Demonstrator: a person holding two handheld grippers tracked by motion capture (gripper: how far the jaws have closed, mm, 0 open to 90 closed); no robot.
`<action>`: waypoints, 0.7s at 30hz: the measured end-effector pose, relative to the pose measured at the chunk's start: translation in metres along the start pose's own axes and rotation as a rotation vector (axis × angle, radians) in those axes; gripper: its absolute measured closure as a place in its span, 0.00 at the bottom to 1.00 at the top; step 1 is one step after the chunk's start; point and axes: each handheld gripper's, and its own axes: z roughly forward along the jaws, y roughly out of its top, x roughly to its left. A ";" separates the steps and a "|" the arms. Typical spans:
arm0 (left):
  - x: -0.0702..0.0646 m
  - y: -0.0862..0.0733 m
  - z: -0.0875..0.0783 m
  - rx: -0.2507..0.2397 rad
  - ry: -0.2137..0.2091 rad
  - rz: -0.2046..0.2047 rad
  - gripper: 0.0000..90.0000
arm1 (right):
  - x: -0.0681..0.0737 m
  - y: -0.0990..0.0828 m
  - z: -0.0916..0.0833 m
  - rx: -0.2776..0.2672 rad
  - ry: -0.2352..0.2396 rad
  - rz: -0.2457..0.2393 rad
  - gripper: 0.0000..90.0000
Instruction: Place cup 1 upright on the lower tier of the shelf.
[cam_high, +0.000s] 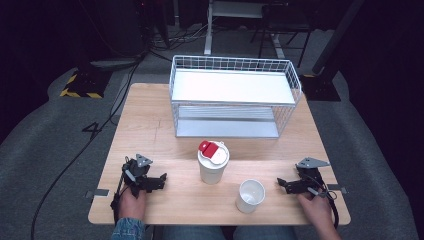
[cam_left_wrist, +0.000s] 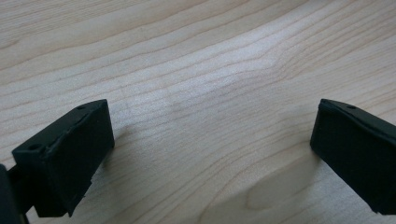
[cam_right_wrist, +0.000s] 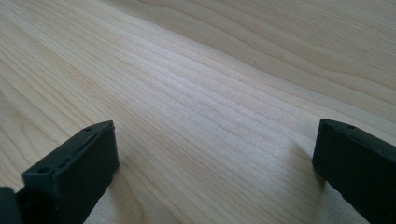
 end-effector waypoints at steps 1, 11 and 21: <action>0.000 0.000 0.000 0.002 -0.001 0.000 0.00 | 0.000 0.000 0.000 0.000 0.000 0.000 0.00; 0.001 0.003 0.002 0.000 -0.005 0.005 0.00 | 0.000 0.000 0.000 0.000 0.000 0.001 0.00; 0.001 0.002 0.002 -0.001 -0.001 0.000 0.00 | 0.000 0.000 0.000 0.000 -0.003 0.007 0.01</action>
